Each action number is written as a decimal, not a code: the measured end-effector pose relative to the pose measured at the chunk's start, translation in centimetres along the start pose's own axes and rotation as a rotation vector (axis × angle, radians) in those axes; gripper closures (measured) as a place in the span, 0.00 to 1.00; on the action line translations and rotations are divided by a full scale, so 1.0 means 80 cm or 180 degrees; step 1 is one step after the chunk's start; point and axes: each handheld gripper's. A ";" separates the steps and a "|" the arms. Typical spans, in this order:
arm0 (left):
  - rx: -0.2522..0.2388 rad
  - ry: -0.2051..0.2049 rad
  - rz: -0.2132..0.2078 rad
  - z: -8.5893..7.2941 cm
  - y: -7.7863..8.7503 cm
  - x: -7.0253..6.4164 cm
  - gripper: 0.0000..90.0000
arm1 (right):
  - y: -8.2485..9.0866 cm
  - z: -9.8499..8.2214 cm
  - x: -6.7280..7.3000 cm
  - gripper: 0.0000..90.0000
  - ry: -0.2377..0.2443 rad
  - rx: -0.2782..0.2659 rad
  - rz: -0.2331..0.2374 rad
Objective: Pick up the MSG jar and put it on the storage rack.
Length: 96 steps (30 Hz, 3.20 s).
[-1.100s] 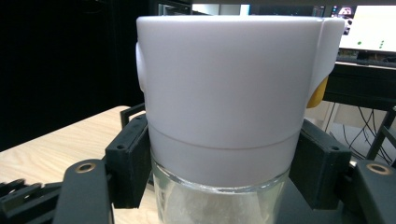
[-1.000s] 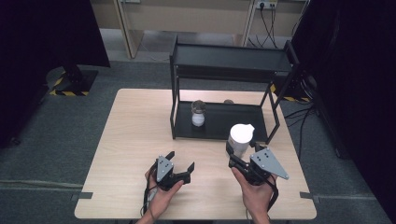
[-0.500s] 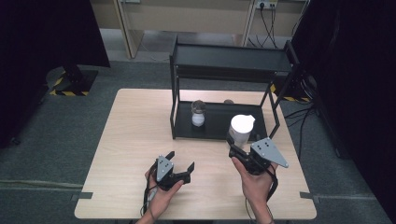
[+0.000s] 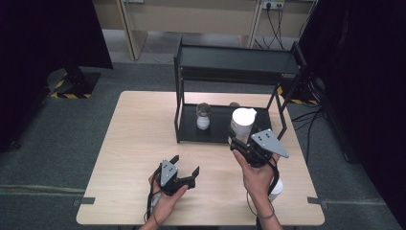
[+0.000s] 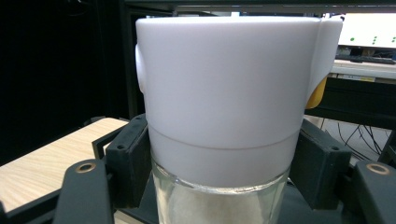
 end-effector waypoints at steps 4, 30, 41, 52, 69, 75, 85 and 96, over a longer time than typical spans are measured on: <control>0.0000 -0.0003 -0.0003 0.000 0.000 0.000 0.09 | -0.009 0.000 -0.002 0.34 -0.0031 0.0013 -0.0048; 0.0005 0.0002 -0.0001 0.000 0.000 0.000 0.09 | -0.047 0.015 -0.005 0.34 -0.0079 0.0121 -0.0156; 0.0000 -0.0003 0.0000 0.000 0.000 0.000 0.10 | -0.065 0.021 -0.004 0.34 -0.0112 0.0152 -0.0194; 0.0007 -0.0012 -0.0006 0.000 0.000 -0.001 0.10 | -0.085 0.023 -0.007 0.34 -0.0131 0.0217 -0.0250; 0.0012 0.0004 -0.0006 0.000 -0.001 0.000 0.10 | -0.120 0.008 -0.022 0.34 -0.0171 0.0395 -0.0385; 0.0009 0.0002 -0.0005 0.000 0.000 0.000 0.10 | -0.126 0.006 -0.025 0.34 -0.0231 0.0389 -0.0398; 0.0012 0.0006 -0.0005 0.000 0.000 0.000 0.10 | -0.138 0.006 -0.027 0.34 -0.0267 0.0411 -0.0447; 0.0010 0.0006 -0.0009 0.000 0.000 0.000 0.10 | -0.150 0.001 -0.027 0.34 -0.0252 0.0417 -0.0461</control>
Point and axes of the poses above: each handheld gripper's, and its own axes: y roughly backward along the jaws, z roughly out of its top, x roughly to its left, and after that the axes turned 3 degrees about -y, right-handed
